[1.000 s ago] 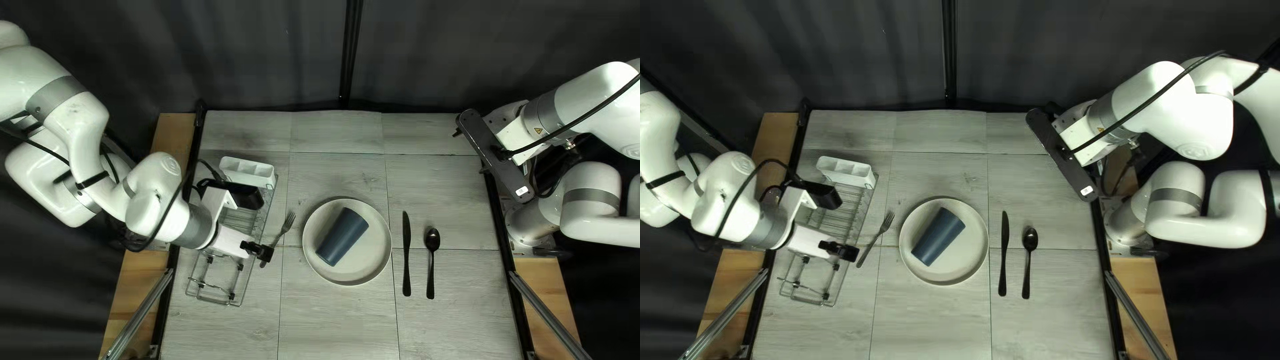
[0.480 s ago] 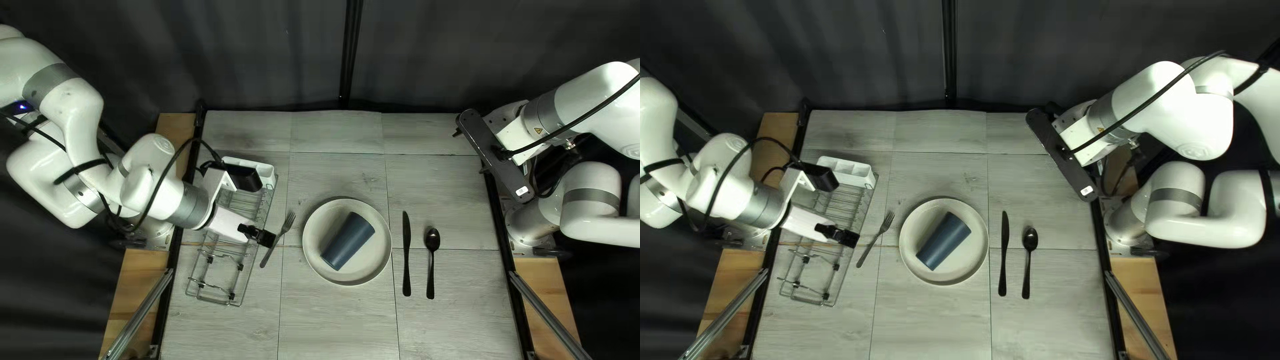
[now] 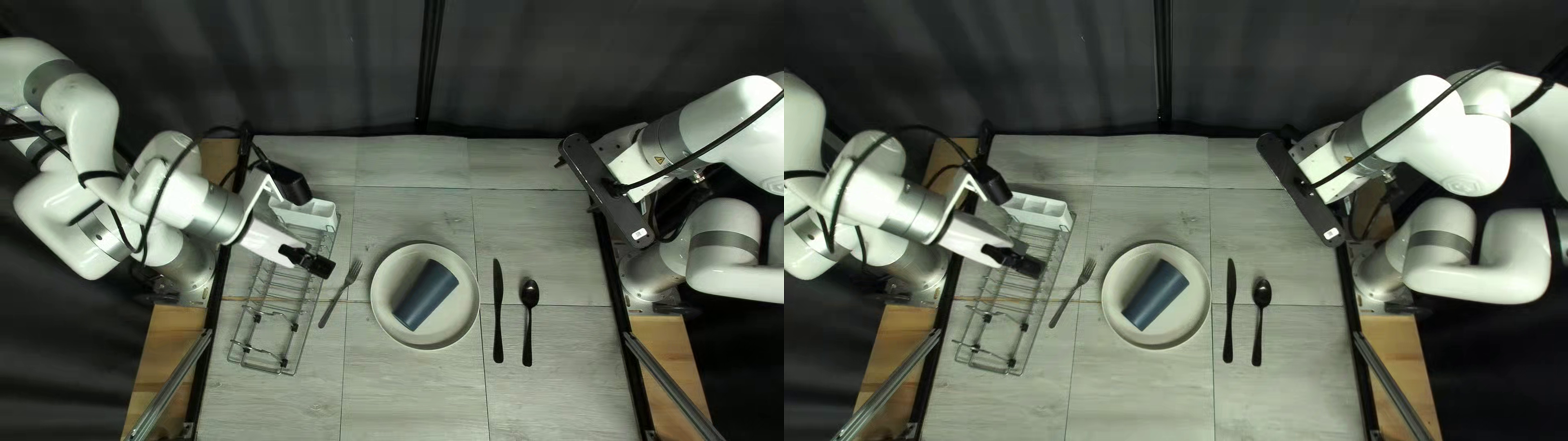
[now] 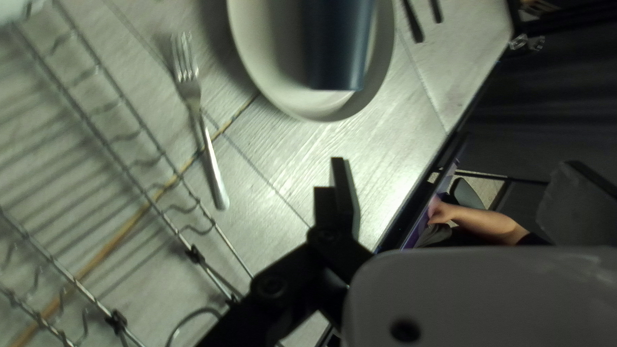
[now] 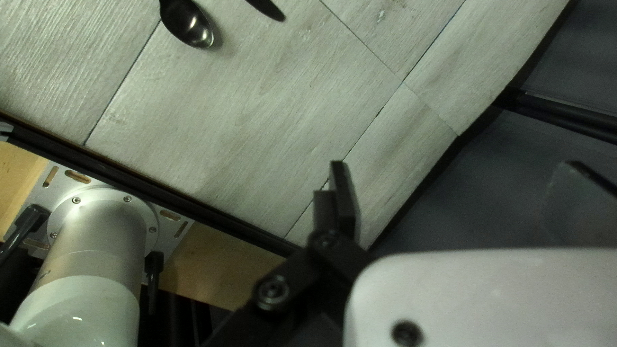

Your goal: Pick up and place plate onto table. Place down one fork to the left of the plate. Place spoon and knife to the right of the plate. Place cup above the knife and spoon

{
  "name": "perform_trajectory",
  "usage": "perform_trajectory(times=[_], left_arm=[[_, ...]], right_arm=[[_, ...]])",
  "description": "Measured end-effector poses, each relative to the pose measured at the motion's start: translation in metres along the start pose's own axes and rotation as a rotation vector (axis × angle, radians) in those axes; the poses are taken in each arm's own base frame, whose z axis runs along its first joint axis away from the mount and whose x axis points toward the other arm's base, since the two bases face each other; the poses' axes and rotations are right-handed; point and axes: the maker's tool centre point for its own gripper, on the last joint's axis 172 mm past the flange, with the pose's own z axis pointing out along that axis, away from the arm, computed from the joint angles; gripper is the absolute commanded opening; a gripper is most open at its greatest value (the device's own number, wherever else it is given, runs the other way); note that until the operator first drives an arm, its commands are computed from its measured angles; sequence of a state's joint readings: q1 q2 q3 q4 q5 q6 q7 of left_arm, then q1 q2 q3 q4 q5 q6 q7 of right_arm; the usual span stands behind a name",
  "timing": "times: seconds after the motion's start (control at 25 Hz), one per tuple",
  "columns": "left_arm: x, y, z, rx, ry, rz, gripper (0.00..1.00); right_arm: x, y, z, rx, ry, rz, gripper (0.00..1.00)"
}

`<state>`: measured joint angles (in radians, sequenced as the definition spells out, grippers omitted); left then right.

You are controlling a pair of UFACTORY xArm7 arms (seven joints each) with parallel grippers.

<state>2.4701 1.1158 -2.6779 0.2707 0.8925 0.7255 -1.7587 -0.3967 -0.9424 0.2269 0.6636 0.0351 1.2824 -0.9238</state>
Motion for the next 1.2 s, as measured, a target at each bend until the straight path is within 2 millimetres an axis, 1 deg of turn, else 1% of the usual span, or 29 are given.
perform_trajectory(times=[0.84, 0.88, 0.96, 1.08, 1.2], left_arm=[[0.000, 0.000, 0.000, 0.000, 0.000, 0.001, 1.00], [0.000, 0.000, 0.000, 0.000, 0.000, 0.001, 1.00], [0.000, 0.000, 0.000, 0.000, 0.000, 0.001, 1.00], [0.000, 0.000, 0.000, 0.000, 0.000, 0.001, 1.00], [0.000, 0.000, 0.000, 0.000, 0.000, 0.001, 1.00]], right_arm=[[0.000, 0.000, 0.001, -0.001, -0.001, -0.002, 1.00], [0.001, 0.001, 0.004, 0.000, 0.001, -0.002, 1.00], [0.003, 0.001, 0.017, 0.027, 0.011, 0.024, 1.00], [0.005, -0.002, 0.032, 0.079, 0.043, 0.100, 1.00], [0.012, -0.008, 0.045, 0.124, 0.079, 0.182, 1.00]])
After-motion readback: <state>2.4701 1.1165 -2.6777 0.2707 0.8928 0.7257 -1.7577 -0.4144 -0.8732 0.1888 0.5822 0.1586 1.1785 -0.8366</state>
